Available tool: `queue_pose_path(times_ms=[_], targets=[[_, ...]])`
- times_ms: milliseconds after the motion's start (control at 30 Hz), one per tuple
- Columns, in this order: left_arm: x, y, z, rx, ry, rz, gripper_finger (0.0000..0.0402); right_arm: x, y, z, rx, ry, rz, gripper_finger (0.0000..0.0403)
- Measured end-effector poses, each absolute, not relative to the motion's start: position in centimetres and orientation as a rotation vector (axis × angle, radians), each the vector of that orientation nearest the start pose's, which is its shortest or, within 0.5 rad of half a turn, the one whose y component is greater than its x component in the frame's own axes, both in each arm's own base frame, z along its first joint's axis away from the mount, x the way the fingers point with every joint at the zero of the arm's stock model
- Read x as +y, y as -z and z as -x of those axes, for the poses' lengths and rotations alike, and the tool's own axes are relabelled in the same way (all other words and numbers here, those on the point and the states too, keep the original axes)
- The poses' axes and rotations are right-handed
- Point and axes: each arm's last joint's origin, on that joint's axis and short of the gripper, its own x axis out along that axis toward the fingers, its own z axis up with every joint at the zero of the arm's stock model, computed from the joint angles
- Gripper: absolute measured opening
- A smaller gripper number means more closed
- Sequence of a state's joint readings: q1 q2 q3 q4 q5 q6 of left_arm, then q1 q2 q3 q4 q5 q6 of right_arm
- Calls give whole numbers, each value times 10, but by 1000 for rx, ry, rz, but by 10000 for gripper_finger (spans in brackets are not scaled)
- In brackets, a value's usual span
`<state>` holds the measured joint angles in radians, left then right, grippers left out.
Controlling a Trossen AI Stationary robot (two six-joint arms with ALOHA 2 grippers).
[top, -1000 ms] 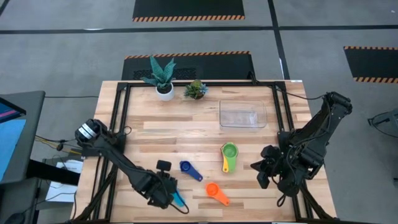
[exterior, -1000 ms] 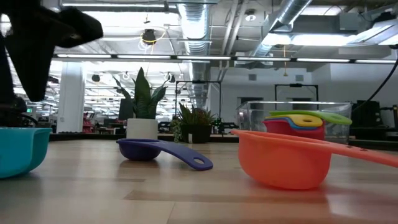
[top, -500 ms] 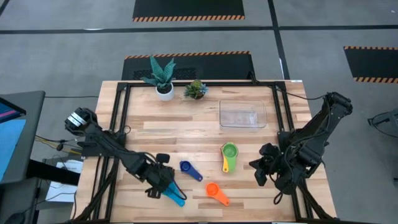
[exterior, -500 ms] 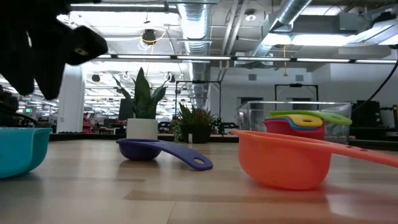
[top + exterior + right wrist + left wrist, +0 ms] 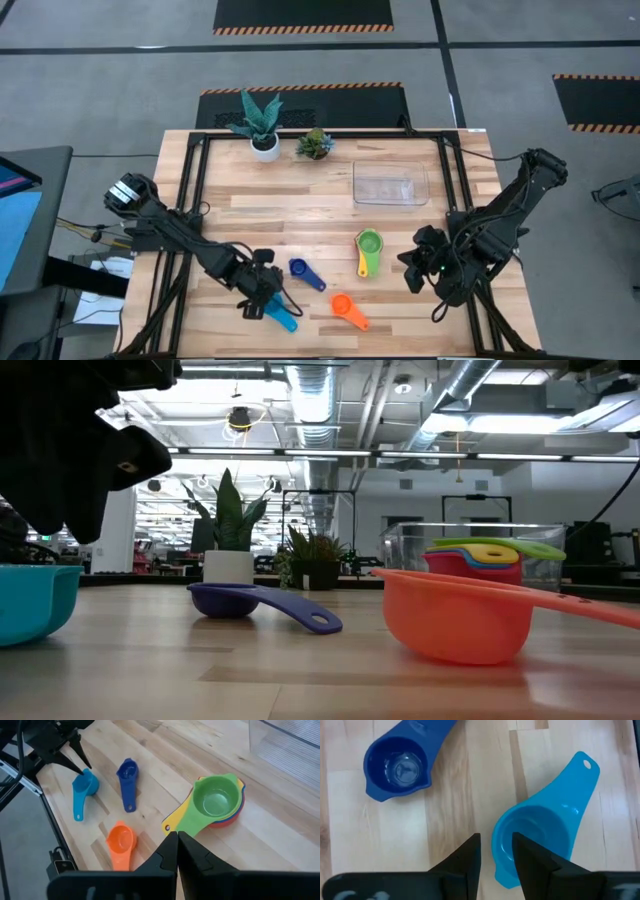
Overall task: Nest measuring cups in basket
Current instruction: Stack the light blue measuring cup on top of the green measuring cup
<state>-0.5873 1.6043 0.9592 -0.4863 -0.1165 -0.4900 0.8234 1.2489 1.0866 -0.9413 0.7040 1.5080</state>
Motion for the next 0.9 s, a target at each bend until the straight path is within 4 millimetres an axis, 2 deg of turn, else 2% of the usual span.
queue_pose_path(times_ms=[533, 700, 900], targets=[[-172, -180, -249, 1136, 145, 78, 98, 155, -293, -169, 664, 443, -607, 29], [-178, -171, -250, 1137, 111, 56, 98, 155, -293, -169, 667, 437, -592, 27], [-182, -147, -255, 1190, 80, 55, 98, 155, -293, -169, 666, 435, -595, 27]])
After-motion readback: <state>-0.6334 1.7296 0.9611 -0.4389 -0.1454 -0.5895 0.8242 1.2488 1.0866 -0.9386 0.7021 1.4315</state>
